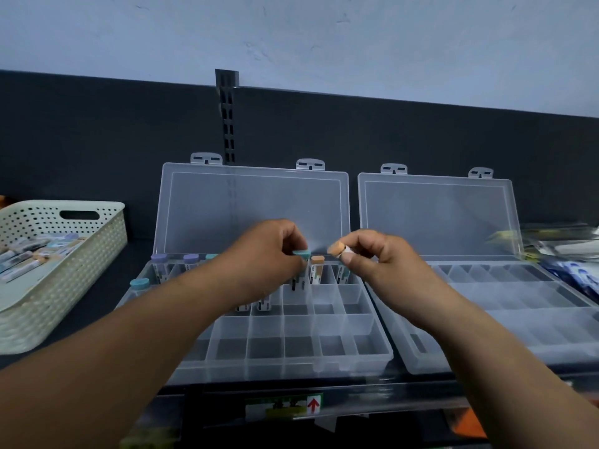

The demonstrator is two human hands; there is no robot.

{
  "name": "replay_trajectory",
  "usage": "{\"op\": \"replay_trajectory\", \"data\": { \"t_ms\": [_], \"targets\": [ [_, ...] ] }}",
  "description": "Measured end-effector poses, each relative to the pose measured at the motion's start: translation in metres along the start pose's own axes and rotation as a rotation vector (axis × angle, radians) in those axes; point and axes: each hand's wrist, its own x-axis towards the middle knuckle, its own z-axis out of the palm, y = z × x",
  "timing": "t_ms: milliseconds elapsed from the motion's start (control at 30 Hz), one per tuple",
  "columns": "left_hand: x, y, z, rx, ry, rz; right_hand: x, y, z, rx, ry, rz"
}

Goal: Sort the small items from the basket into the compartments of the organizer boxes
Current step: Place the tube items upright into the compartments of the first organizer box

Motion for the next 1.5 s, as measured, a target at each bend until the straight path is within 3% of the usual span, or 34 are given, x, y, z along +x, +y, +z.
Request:
{"op": "replay_trajectory", "data": {
  "t_ms": [233,533,1500],
  "targets": [
    [0.009,-0.007,0.006,0.462,-0.009,0.055,0.009,0.010,0.007,-0.102,-0.043,0.040],
    [0.024,-0.019,0.022,0.787,0.009,0.101,0.020,0.024,0.022,-0.306,-0.080,0.029],
    [0.024,-0.036,0.026,0.737,0.025,0.145,0.023,0.028,0.021,-0.431,-0.105,0.079]
  ]
}}
